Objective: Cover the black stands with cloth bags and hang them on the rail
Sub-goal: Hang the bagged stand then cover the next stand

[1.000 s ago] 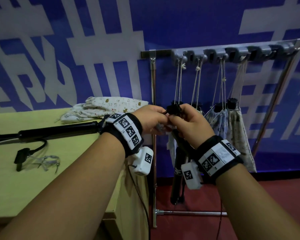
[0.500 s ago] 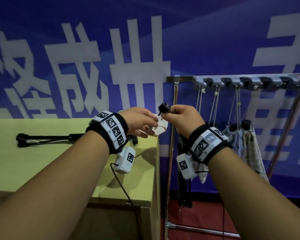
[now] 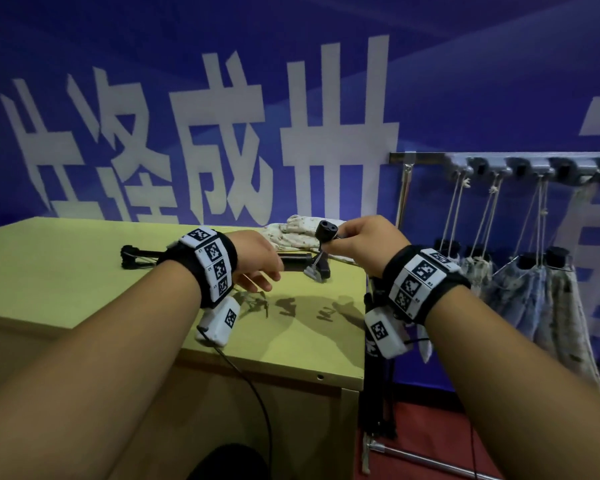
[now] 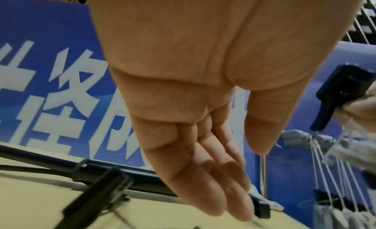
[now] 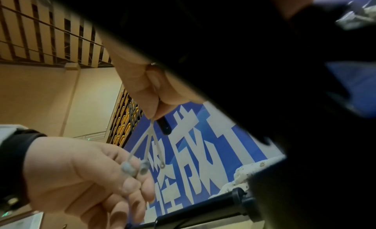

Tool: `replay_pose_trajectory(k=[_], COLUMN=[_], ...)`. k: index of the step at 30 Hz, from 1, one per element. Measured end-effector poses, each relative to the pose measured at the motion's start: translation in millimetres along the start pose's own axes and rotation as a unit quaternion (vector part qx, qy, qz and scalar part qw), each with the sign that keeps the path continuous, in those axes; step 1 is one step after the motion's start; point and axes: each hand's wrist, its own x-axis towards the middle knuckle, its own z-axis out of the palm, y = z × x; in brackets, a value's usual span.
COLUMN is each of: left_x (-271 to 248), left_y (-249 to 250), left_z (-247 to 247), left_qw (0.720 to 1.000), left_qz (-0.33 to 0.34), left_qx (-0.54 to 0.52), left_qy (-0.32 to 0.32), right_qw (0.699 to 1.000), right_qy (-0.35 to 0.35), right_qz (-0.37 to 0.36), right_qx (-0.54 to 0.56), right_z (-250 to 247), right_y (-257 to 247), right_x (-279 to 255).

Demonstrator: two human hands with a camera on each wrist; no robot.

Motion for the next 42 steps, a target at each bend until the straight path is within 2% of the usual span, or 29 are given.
replay_pose_trajectory(k=[4,8,11,16,20,23,27,30,36,39,42], left_x=[2.7,5.4,8.1,7.6,10.8,14.8,18.5,21.7,20.8,18.7,16.8], left_y=[-15.4,-26.2,-31.7,-32.6,-32.4,-33.0,-22.7,-10.5,-16.5,-17.2,-14.5], left_z=[0.1,0.0,0.3,2.5,11.3,19.6,28.6,33.9,45.6,47.3,44.8], left_qw=[0.995,0.977,0.975,0.958,0.966,0.967,0.936,0.909,0.868,0.883,0.95], left_qz=[-0.041,-0.051,-0.058,-0.007,-0.001,0.015,0.024,-0.024,0.019,0.048,0.07], left_qx=[0.075,0.199,0.207,0.279,0.251,0.254,0.351,0.412,0.496,0.468,0.304], left_qy=[0.046,0.061,0.05,0.057,0.059,0.036,-0.005,-0.055,0.003,0.005,0.02], right_qw=[1.0,0.999,0.999,0.999,0.999,0.999,0.999,0.999,1.0,1.0,1.0], right_qy=[-0.015,-0.028,-0.027,-0.032,-0.032,-0.031,-0.032,-0.035,-0.03,-0.025,-0.015], right_qz=[-0.006,-0.007,-0.013,-0.008,-0.008,-0.01,-0.009,-0.005,0.005,0.01,0.015], right_qx=[-0.01,-0.017,-0.023,-0.017,-0.015,-0.012,-0.012,-0.009,0.007,0.014,0.017], right_z=[9.9,16.2,19.9,23.7,25.3,25.6,24.1,22.0,19.4,17.7,13.9], right_y=[-5.0,-4.3,-2.0,0.7,2.9,4.1,5.9,7.8,12.2,15.9,21.3], right_x=[0.3,-0.7,-1.2,-1.8,-1.6,-1.2,-1.9,-3.3,-4.6,-5.1,-6.4])
